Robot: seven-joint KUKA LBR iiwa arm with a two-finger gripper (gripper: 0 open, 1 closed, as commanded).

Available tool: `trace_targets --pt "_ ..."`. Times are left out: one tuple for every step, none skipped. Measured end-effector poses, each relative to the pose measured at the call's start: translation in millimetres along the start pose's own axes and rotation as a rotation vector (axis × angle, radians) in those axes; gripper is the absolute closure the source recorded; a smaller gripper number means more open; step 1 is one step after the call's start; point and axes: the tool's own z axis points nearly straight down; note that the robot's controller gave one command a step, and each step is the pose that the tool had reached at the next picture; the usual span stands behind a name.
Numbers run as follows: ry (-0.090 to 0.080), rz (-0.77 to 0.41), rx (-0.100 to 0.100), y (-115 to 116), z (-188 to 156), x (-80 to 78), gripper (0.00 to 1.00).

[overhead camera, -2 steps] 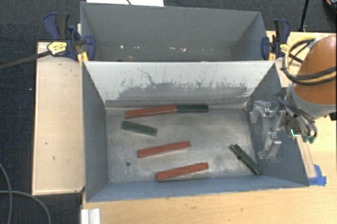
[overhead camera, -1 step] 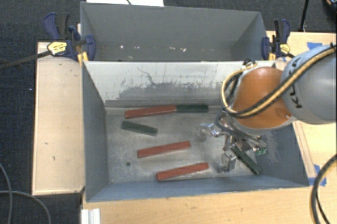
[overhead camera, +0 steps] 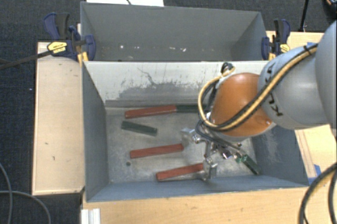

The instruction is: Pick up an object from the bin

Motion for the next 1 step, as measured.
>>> trace_targets --pt "0.000 0.001 0.004 -4.8 0.4 1.2 1.00"
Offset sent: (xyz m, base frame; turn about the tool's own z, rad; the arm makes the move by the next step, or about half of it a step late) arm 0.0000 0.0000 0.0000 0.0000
